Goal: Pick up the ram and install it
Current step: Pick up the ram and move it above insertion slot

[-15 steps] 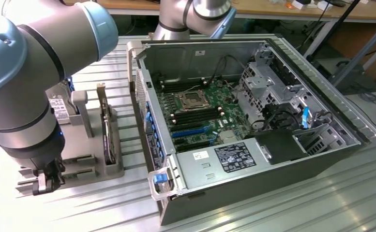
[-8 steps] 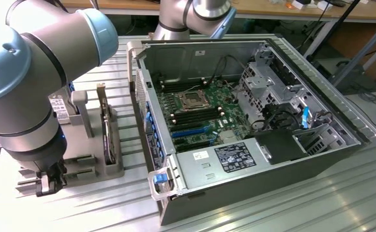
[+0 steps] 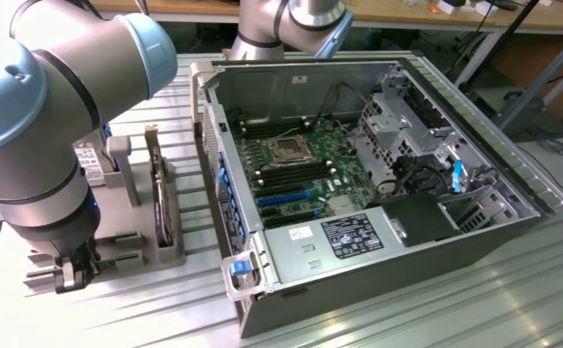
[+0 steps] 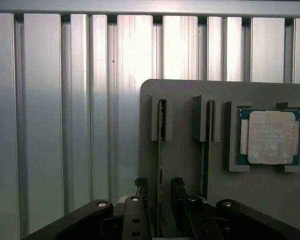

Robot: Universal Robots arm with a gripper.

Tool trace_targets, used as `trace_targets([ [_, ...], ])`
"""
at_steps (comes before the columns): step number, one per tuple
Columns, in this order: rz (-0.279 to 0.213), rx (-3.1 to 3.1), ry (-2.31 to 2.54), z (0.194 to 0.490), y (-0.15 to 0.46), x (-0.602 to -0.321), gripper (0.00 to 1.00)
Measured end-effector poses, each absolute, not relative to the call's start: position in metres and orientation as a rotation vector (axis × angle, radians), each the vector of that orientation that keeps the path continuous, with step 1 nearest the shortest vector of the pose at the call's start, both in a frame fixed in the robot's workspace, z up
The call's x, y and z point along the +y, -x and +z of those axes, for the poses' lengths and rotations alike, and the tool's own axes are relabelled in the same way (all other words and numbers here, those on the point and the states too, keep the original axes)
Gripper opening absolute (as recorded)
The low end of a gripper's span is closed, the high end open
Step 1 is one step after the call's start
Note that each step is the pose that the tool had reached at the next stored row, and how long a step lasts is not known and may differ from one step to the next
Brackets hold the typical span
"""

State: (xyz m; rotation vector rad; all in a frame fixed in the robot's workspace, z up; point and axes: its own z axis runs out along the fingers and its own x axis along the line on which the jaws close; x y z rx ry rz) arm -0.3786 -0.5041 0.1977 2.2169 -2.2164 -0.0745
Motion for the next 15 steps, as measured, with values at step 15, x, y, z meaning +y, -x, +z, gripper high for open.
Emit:
trace_targets([
  [15, -0.075, -2.216, -2.217, 0.225, 0.379, -0.504, 0.14],
])
